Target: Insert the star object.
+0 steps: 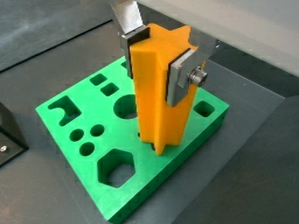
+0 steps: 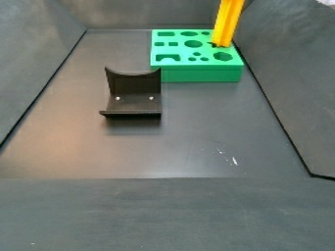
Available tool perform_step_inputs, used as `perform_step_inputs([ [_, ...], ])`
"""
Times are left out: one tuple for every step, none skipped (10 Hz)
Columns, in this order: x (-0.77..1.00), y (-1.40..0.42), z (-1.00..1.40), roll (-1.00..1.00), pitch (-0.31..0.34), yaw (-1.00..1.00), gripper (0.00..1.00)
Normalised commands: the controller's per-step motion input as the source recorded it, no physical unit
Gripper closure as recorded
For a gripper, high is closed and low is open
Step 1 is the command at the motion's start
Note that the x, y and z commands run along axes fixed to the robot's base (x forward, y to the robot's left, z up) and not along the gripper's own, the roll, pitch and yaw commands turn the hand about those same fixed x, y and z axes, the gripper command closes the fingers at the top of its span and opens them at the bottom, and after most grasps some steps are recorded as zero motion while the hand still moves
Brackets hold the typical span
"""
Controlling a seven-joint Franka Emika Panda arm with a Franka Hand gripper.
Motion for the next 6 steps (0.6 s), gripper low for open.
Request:
perform_step_inputs([
  [0.07, -0.16, -0.38, -0.12, -0.063, 0.00, 1.00],
  [0.25, 0.00, -0.42, -0.04, 0.000, -0.03, 1.00],
  [0.39, 0.00, -0.40, 0.04, 0.061, -0.03, 1.00],
  [0.45, 0.00, -0.41, 0.05, 0.087, 0.00, 1.00],
  [0.41, 0.00, -0.37, 0.08, 0.103, -0.07, 1.00],
  [0.27, 0.00, -0.36, 0.25, 0.179, -0.24, 1.00],
])
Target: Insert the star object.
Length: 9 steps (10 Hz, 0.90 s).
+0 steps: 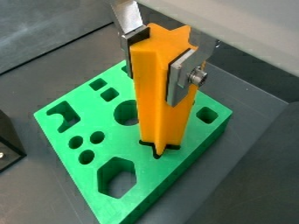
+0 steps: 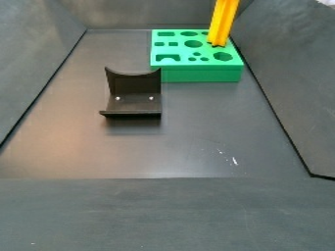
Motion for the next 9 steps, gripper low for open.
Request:
perform_step_inputs([
  [0.19, 0.02, -0.29, 0.26, 0.187, -0.24, 1.00],
  [0.00, 0.13, -0.22, 0.10, 0.099, -0.02, 1.00],
  [0.00, 0.15, -0.27, 0.05, 0.064, 0.00, 1.00],
  [0.00, 0.13, -0.29, 0.00, 0.011, 0.00, 1.00],
  [0.00, 0.01, -0.33, -0.04, 0.000, 0.03, 1.00],
  [-0.08, 0.00, -0.27, -0.09, 0.000, 0.00, 1.00],
  [0.00, 0.00, -0.33, -0.10, 0.006, 0.00, 1.00],
  [0.00, -0.03, -0.33, -0.03, 0.046, -0.02, 1.00],
  [0.00, -0.05, -0.22, 0.02, 0.196, -0.33, 1.00],
])
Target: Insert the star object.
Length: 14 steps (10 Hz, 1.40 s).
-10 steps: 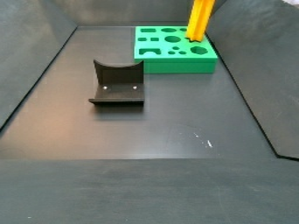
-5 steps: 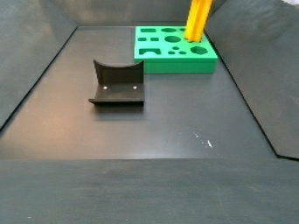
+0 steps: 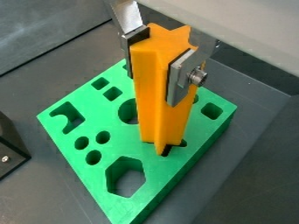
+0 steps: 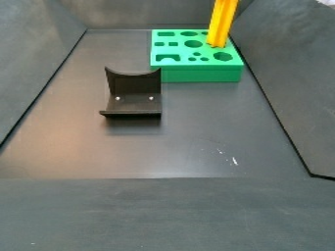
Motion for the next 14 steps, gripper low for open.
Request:
perform_step_inputs([
  [0.11, 0.00, -0.17, 0.00, 0.186, -0.01, 1.00],
  [0.15, -0.02, -0.18, 0.00, 0.259, -0.06, 1.00],
  [0.15, 0.00, -0.23, -0.02, 0.277, -0.05, 1.00],
  [0.04, -0.07, -0.22, 0.00, 0.210, -0.01, 1.00],
  [0.32, -0.19, -0.25, 0.03, 0.433, -0.17, 1.00],
  [0.38, -0.17, -0.22, 0.02, 0.464, -0.17, 1.00],
  [0.29, -0.09, -0.18, 0.00, 0.484, -0.26, 1.00],
  [0.26, -0.02, -0.30, 0.00, 0.436, -0.18, 1.00],
  [0.20, 0.00, -0.37, 0.00, 0.404, -0.10, 1.00],
  [0.00, 0.04, -0.33, 0.00, 0.237, -0.04, 1.00],
  [-0.21, 0.04, -0.29, 0.00, 0.064, 0.14, 1.00],
  [-0.23, 0.11, -0.19, 0.00, 0.014, 0.17, 1.00],
  [-0.11, 0.15, -0.17, 0.00, 0.037, 0.14, 1.00],
  [0.00, 0.03, -0.15, 0.00, 0.014, 0.05, 1.00],
])
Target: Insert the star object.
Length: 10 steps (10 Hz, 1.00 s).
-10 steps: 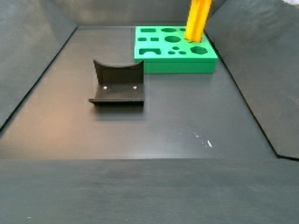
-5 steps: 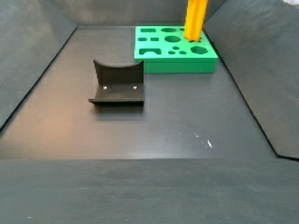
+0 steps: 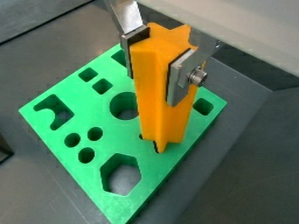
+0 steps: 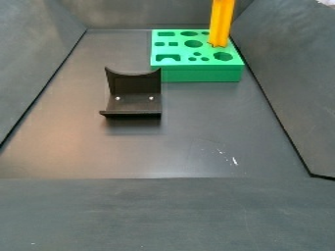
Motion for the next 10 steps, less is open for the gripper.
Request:
perform_step_inputs([
  [0.00, 0.04, -0.23, -0.03, 0.051, 0.00, 1.00],
  [0.02, 0.00, -0.40, -0.03, 0.006, 0.00, 1.00],
  [0.15, -0.02, -0.44, -0.01, 0.039, -0.02, 1.00],
  [0.16, -0.01, -0.40, 0.00, 0.031, -0.06, 1.00],
  [0.15, 0.00, -0.34, 0.00, 0.033, -0.05, 1.00],
  [0.12, 0.00, -0.39, 0.02, 0.026, 0.00, 1.00],
  [0.05, 0.00, -0.39, 0.00, 0.001, 0.00, 1.00],
  [0.05, 0.00, -0.45, 0.00, 0.000, 0.00, 1.00],
  [0.01, 0.00, -0.50, 0.00, 0.000, 0.00, 1.00],
  [0.00, 0.00, -0.50, -0.01, 0.000, 0.00, 1.00],
])
